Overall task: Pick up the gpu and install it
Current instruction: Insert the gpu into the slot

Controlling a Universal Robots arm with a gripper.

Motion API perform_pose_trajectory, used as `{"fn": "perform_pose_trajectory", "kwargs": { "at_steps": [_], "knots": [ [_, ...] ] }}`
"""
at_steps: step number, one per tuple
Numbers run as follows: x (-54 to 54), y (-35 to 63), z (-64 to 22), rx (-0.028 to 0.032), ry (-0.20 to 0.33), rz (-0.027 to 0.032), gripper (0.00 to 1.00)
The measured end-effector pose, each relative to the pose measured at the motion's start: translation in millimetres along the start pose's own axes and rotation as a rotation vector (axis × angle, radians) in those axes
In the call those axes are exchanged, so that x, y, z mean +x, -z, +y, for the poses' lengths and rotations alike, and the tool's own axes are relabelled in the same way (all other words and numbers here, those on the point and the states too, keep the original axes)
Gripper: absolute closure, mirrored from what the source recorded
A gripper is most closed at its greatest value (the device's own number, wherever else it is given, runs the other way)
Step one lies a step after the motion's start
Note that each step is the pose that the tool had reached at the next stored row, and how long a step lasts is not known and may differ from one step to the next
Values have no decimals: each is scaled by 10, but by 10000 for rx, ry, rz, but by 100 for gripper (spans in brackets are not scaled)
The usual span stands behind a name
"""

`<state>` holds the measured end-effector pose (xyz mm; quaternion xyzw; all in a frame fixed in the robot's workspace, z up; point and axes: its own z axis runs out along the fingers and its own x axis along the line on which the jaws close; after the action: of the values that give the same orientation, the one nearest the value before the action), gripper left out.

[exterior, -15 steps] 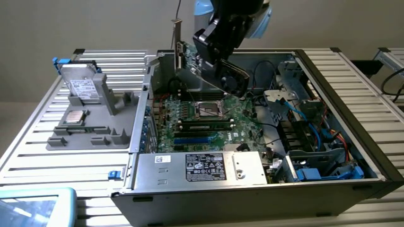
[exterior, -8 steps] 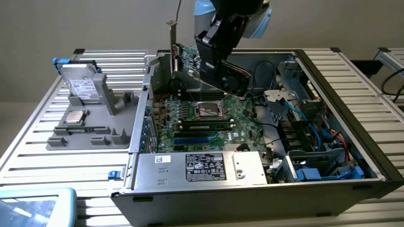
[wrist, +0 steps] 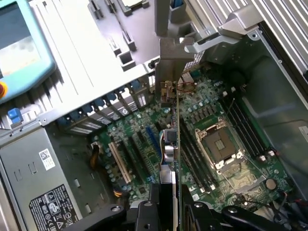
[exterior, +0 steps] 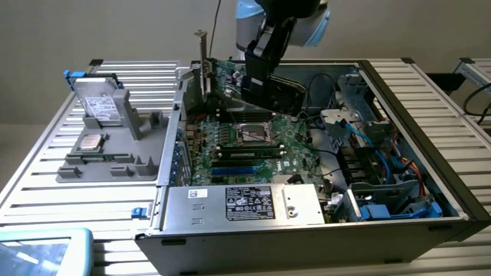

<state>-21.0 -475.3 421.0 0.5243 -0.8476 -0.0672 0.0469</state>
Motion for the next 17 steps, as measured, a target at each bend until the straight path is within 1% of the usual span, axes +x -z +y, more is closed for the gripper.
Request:
{"fn": "perform_pose_trajectory", "kwargs": {
  "at_steps": [9, 12, 14, 15, 17],
  "knots": [
    [0, 0, 0, 38, 1611, 255, 73],
    [0, 0, 0, 66, 2160, 335, 73],
    [0, 0, 0, 106, 2510, 379, 73],
    [0, 0, 0, 140, 2673, 393, 73],
    [0, 1, 0, 244, 2968, 407, 73]
  ]
}}
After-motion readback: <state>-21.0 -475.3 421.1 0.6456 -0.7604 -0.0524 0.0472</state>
